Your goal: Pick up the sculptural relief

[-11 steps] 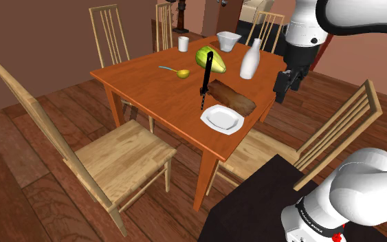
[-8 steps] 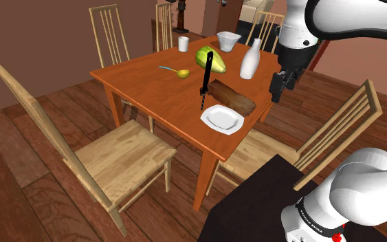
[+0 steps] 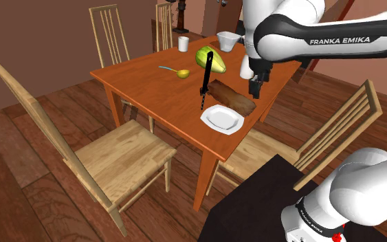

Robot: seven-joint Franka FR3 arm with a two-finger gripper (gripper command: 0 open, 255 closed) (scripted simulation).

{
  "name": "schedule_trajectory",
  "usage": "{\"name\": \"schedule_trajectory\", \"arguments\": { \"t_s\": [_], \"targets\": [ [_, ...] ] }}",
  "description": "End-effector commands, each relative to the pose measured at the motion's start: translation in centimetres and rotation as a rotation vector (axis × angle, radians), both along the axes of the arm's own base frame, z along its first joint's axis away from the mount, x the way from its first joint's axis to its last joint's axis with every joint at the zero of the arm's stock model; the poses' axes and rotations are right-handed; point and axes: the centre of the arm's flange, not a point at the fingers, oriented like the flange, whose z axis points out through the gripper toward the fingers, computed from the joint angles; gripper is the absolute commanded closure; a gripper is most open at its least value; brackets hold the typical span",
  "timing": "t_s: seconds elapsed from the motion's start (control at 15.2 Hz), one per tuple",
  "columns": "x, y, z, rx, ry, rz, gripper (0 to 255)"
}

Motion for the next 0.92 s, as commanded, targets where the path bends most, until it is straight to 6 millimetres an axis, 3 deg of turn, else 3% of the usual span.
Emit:
{"name": "schedule_trajectory", "arguments": {
  "t_s": [0.0, 0.86],
  "targets": [
    [2.2, 0.5, -1.3, -0.061, 0.014, 0.061, 0],
    [15.4, 3.5, -11.6, -0.443, 0.109, 0.436, 0]
  ]
}}
